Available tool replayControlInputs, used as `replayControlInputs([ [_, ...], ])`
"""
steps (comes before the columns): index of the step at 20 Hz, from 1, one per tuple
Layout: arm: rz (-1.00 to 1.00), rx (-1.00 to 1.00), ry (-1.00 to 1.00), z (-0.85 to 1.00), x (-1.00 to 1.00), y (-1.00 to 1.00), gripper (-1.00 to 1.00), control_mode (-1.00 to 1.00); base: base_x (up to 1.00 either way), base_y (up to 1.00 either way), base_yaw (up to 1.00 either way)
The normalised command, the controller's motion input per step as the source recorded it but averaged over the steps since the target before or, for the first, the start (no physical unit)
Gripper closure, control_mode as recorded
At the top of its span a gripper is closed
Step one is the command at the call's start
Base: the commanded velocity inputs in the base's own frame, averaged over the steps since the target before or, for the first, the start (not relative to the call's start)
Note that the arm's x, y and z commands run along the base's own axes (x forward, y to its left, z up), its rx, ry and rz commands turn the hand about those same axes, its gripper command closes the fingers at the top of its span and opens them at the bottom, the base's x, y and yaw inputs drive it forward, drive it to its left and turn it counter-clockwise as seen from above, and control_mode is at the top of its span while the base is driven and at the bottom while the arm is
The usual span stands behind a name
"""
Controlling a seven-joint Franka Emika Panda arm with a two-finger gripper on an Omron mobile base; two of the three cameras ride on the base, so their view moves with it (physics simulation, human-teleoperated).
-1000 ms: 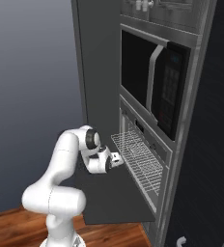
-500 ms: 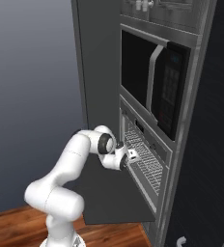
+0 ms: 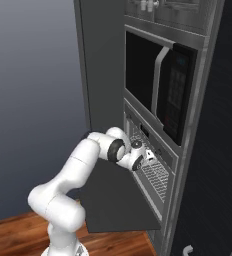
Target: Place the fish on the top rack of the oven, and slide the tray back inside. Close the oven door.
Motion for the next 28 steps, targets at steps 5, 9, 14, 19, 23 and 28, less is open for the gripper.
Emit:
replayControlInputs([
  [5, 0.06, -0.05, 0.00, -0.21, -0.84, 0.69, -1.00, -1.00, 0.00, 0.00, 0.00],
  [9, 0.01, -0.04, -0.13, 0.43, -0.69, 0.91, -1.00, -1.00, 0.00, 0.00, 0.00],
  [14, 0.00, 0.00, -0.35, 1.00, -0.49, 0.72, -1.00, -1.00, 0.00, 0.00, 0.00],
  [19, 0.00, 0.00, -0.33, 0.88, -0.48, 0.91, -1.00, -1.00, 0.00, 0.00, 0.00],
  [23, 0.00, 0.00, -0.24, 0.92, -0.37, 0.95, -1.00, -1.00, 0.00, 0.00, 0.00],
  [28, 0.00, 0.00, -0.18, 1.00, -0.09, 0.83, -1.00, -1.00, 0.00, 0.00, 0.00],
])
